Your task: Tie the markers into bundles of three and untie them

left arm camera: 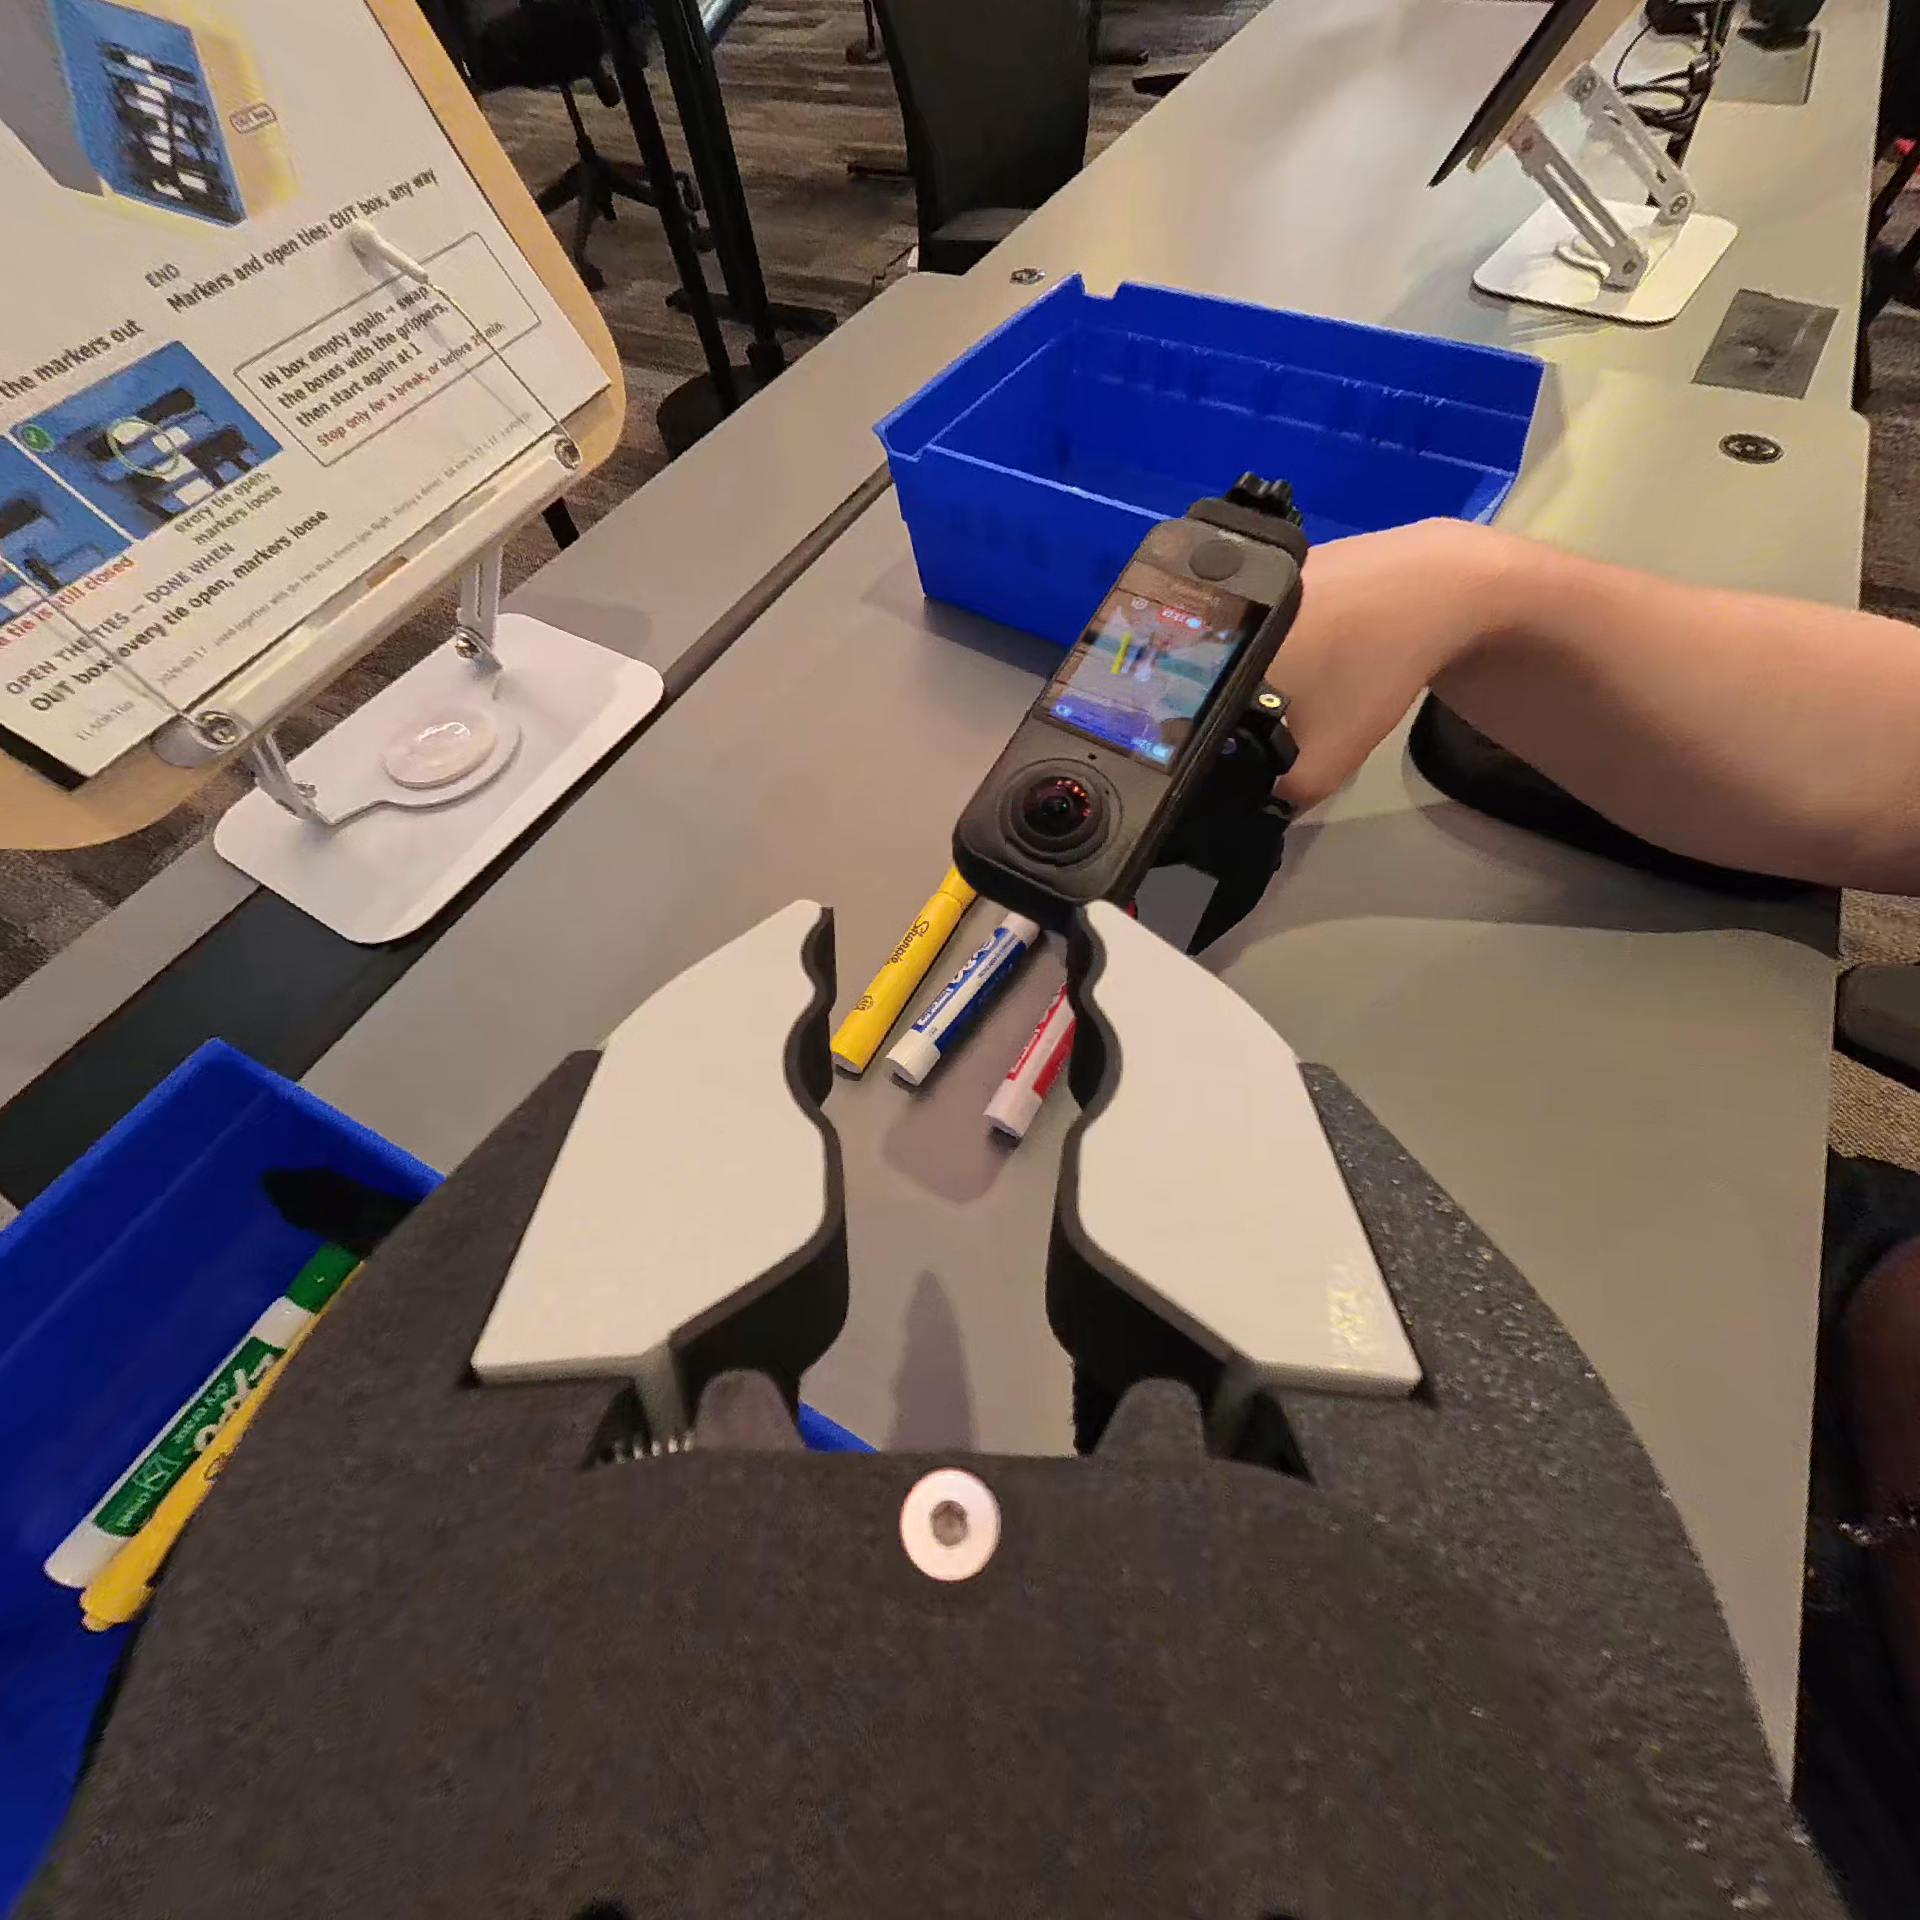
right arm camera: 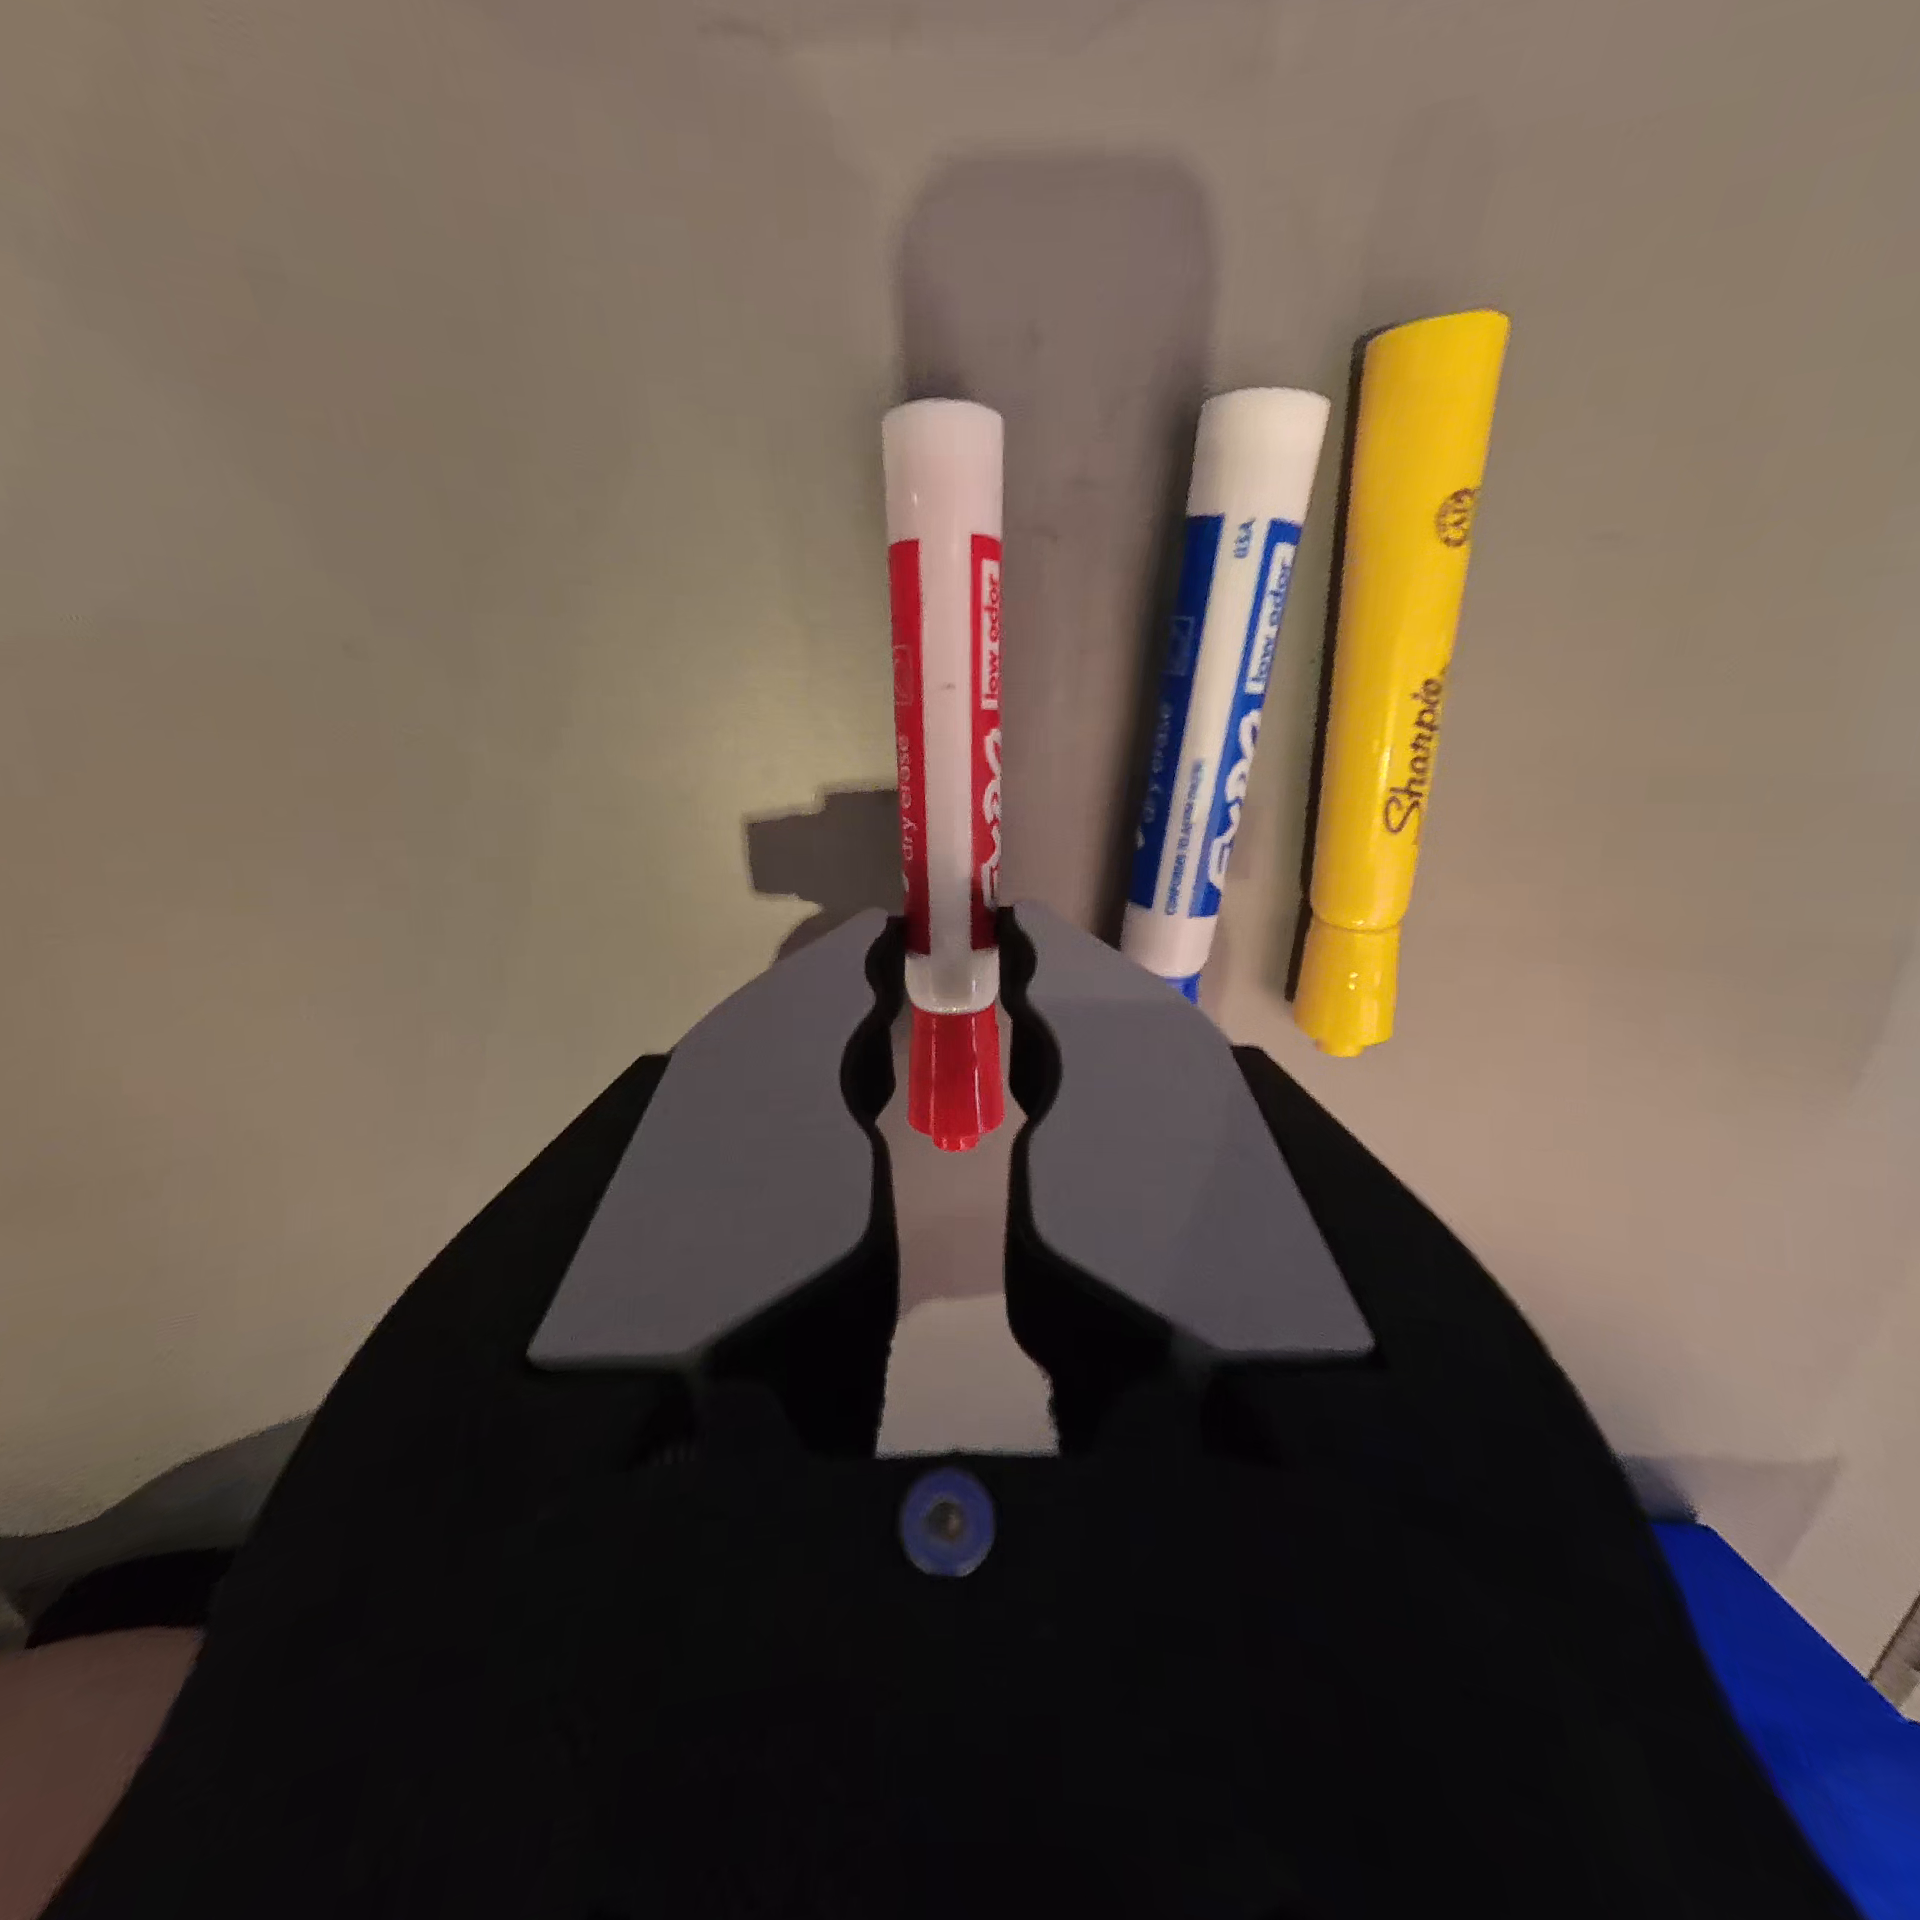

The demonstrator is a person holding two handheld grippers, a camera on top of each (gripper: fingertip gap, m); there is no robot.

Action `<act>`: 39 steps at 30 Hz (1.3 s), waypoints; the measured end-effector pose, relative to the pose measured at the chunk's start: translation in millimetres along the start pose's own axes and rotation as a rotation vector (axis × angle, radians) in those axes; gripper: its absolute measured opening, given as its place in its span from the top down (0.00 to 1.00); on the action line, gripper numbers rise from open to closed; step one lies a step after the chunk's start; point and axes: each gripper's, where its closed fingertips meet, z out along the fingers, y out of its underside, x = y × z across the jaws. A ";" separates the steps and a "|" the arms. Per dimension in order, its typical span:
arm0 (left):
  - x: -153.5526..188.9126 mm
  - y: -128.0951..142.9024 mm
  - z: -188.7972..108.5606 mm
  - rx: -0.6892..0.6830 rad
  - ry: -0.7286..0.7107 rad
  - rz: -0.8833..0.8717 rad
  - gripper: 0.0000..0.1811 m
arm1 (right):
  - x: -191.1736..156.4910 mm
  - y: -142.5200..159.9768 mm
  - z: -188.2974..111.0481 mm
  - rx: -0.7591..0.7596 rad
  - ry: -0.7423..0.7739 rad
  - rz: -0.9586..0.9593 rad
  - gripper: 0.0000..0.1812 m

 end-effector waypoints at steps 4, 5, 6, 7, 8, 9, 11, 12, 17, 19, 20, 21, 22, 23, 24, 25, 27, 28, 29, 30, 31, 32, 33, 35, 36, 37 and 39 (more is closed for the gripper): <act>-7.8 0.3 -10.3 0.020 -0.018 -0.012 0.77 | 2.5 17.8 -3.2 -0.026 -0.025 0.009 0.90; -10.6 1.2 -13.3 0.022 -0.026 -0.016 0.76 | 5.7 21.7 -4.4 -0.029 -0.017 0.021 0.90; -13.3 1.8 -16.7 0.025 -0.032 -0.018 0.76 | 8.3 23.8 -5.3 -0.027 -0.013 0.035 0.90; -16.3 2.5 -20.3 0.027 -0.041 -0.022 0.76 | 9.5 22.2 -6.3 -0.007 -0.016 0.043 0.88; -20.0 3.3 -24.3 0.026 -0.054 -0.025 0.76 | 9.0 18.5 -7.9 0.023 -0.027 0.048 0.85; -24.1 3.6 -28.9 0.028 -0.068 -0.022 0.75 | 7.9 15.6 -10.4 0.049 -0.041 0.051 0.82; -38.6 7.1 -40.6 0.027 -0.120 -0.019 0.75 | 10.8 15.9 -17.2 0.081 -0.036 0.055 0.80; -48.3 11.6 -46.5 0.019 -0.148 -0.032 0.74 | 13.6 17.2 -21.5 0.099 -0.030 0.061 0.81; -122.5 78.3 -64.2 -0.180 -0.365 -0.170 0.78 | 28.7 12.1 -51.7 0.279 0.011 0.091 0.81; -146.2 116.8 -62.8 -0.326 -0.431 -0.214 0.79 | 32.5 7.9 -65.1 0.351 0.030 0.095 0.82; -156.7 135.0 -61.1 -0.403 -0.462 -0.212 0.80 | 33.8 7.3 -69.9 0.372 0.037 0.096 0.83; -165.3 151.5 -58.0 -0.475 -0.483 -0.214 0.80 | 35.2 8.1 -73.3 0.380 0.048 0.096 0.83; -172.4 165.8 -53.4 -0.530 -0.499 -0.239 0.80 | 37.1 9.6 -76.0 0.381 0.063 0.096 0.83; -179.6 179.6 -48.4 -0.582 -0.518 -0.282 0.80 | 38.6 11.4 -78.2 0.382 0.075 0.096 0.83; -186.8 191.7 -44.0 -0.625 -0.544 -0.328 0.79 | 39.4 12.7 -80.4 0.385 0.082 0.097 0.83; -192.3 201.1 -38.9 -0.654 -0.558 -0.371 0.78 | 39.5 13.1 -82.4 0.393 0.083 0.098 0.83; -199.9 214.1 -27.6 -0.677 -0.568 -0.455 0.76 | 38.7 12.7 -85.9 0.412 0.078 0.100 0.83; -204.6 219.8 -25.3 -0.687 -0.590 -0.483 0.76 | 38.7 12.6 -86.7 0.417 0.078 0.101 0.83; -209.2 226.1 -25.5 -0.712 -0.614 -0.493 0.74 | 38.8 13.1 -86.5 0.415 0.077 0.103 0.83; -212.4 231.4 -25.2 -0.732 -0.625 -0.491 0.75 | 38.8 14.0 -85.7 0.409 0.077 0.102 0.83; -215.0 237.0 -25.0 -0.750 -0.634 -0.493 0.75 | 39.1 15.4 -84.6 0.401 0.078 0.100 0.83; -216.1 242.4 -24.5 -0.764 -0.636 -0.500 0.75 | 39.6 16.8 -83.8 0.394 0.079 0.100 0.83; -212.6 248.1 -22.8 -0.786 -0.605 -0.506 0.84 | 40.5 17.7 -83.4 0.391 0.082 0.102 0.83; -209.7 254.7 -24.3 -0.807 -0.582 -0.505 0.98 | 41.4 18.2 -84.2 0.401 0.079 0.108 0.83; -207.5 254.1 -25.3 -0.798 -0.565 -0.504 0.98 | 41.9 18.4 -85.2 0.407 0.079 0.110 0.84; -204.2 252.9 -27.6 -0.791 -0.546 -0.509 0.98 | 42.9 19.0 -86.4 0.411 0.083 0.113 0.84; -203.1 242.8 -35.3 -0.738 -0.549 -0.492 0.98 | 45.4 21.5 -89.0 0.415 0.093 0.120 0.85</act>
